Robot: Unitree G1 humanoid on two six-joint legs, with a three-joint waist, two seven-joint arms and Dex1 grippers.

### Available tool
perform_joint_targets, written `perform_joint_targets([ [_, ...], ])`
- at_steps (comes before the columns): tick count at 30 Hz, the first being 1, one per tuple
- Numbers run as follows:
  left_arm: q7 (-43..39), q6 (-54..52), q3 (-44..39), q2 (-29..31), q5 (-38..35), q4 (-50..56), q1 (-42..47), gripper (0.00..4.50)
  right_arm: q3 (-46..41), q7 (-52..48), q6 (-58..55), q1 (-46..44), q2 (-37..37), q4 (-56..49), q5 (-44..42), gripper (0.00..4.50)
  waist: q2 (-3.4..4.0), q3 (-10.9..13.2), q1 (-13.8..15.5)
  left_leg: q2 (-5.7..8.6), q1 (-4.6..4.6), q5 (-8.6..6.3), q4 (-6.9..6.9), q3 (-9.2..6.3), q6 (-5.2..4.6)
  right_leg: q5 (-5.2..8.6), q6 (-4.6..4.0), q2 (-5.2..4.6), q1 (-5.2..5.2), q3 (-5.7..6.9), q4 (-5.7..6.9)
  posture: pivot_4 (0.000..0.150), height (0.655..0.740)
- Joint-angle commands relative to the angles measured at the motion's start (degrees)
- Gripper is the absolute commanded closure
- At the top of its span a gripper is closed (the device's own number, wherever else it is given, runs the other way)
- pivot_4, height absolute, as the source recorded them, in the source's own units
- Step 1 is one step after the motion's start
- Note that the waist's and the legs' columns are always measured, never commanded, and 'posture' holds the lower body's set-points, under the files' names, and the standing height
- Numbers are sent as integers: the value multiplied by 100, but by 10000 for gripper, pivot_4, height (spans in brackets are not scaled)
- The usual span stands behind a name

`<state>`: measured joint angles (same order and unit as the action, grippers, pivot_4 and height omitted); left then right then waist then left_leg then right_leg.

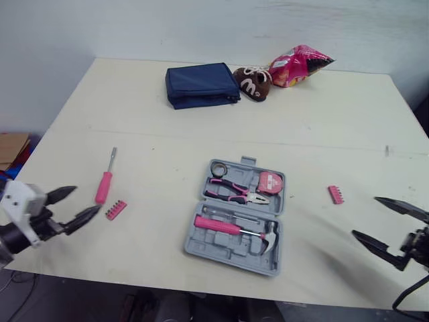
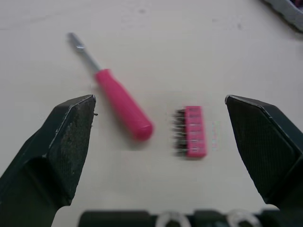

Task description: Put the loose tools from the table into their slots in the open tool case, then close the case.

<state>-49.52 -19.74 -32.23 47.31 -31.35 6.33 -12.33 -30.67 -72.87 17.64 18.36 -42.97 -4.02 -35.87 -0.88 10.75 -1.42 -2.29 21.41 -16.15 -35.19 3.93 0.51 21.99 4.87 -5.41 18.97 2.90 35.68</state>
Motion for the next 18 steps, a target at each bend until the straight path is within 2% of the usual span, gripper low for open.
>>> perform_joint_targets([
  [1,153,150,228,-42,387,-112,40,647,279,132,-342,-25,123,-850,-330,0,-3,1,-13,0,-1,1,-1,0,-1,0,0,0,0,1,2,1500,7400],
  [7,255,327,606,-222,777,-346,97,647,680,403,-526,-219,410,-1580,-320,0,-19,7,-11,2,-10,12,-12,0,1,-3,6,-2,-1,-8,24,1500,7400],
  [18,262,274,964,-494,873,-653,278,647,675,463,-418,-320,496,-1452,-157,0,-23,3,17,2,-11,17,-12,-6,0,-4,4,-7,-2,-4,27,1500,7400],
])
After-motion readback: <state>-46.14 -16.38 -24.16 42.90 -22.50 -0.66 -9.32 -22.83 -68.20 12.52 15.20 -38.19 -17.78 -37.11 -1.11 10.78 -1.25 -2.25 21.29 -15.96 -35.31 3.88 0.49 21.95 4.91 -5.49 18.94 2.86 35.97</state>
